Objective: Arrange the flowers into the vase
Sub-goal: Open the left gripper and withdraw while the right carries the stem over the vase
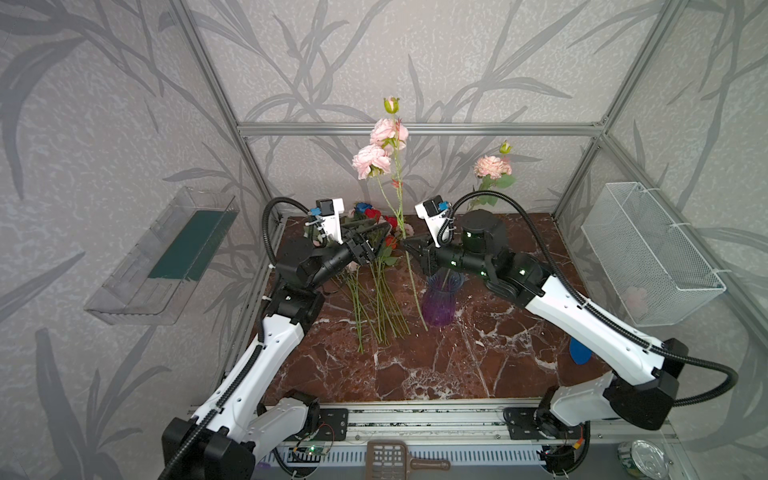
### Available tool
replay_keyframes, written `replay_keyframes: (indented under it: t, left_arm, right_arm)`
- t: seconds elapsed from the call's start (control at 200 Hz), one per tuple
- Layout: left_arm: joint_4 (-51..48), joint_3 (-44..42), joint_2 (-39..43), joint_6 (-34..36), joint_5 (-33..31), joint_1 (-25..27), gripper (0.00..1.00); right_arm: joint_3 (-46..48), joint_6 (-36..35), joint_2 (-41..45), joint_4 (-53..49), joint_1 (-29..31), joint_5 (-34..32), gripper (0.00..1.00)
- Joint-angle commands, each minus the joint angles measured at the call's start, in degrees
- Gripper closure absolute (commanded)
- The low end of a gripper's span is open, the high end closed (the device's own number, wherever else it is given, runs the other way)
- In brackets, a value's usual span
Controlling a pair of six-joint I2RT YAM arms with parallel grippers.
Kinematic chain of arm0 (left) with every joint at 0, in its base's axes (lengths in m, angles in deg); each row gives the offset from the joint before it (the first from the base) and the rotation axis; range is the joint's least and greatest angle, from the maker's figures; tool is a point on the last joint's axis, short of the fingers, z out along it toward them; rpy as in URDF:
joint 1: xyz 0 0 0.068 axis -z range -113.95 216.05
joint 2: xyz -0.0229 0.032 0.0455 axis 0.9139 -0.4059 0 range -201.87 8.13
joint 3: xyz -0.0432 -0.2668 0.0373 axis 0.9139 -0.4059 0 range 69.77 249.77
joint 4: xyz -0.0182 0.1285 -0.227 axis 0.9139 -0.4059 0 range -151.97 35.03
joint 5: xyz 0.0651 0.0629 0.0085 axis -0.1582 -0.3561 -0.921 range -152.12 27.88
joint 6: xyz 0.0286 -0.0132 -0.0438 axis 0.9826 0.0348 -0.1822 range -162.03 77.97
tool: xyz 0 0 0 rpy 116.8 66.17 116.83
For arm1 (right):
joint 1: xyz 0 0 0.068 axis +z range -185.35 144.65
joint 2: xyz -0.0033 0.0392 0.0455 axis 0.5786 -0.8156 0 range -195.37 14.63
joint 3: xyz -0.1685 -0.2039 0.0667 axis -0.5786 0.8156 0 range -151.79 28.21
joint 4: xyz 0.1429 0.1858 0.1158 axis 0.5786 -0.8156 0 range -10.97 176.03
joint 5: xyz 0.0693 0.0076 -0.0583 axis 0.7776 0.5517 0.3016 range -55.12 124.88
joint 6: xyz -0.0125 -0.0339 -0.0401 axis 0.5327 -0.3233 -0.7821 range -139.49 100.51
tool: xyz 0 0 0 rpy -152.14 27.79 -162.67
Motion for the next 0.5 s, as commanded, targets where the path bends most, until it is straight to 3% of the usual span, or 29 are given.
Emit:
replay_keyframes:
  t: [0.0, 0.115, 0.185, 0.305, 0.495]
  left_arm:
    - [-0.96, -2.47, 3.62, 0.86, -18.39, -0.59, 0.23]
    - [-8.52, -2.55, 4.1, -0.45, -33.16, -1.09, 0.24]
    - [-14.43, -0.89, 2.59, -2.26, -37.75, -2.17, 0.24]
    - [-15.01, -0.8, -0.7, -6.86, -34.33, -5.41, 0.25]
    - [-12.76, -1.19, -4.01, -11.04, -28.15, -7.93, 0.28]
  right_arm:
    - [1.24, -4.52, 5.56, 3.54, 0.05, -8.24, 1.0]
    - [3.41, -7.91, 9.63, 9.14, -0.11, -13.66, 1.0]
    - [4.28, -10.68, 10.93, 12.56, -0.42, -16.95, 1.0]
    - [3.86, -14.59, 10.56, 15.16, -1.32, -19.95, 1.0]
    - [8.09, -15.23, 9.04, 20.49, -4.53, -18.89, 1.0]
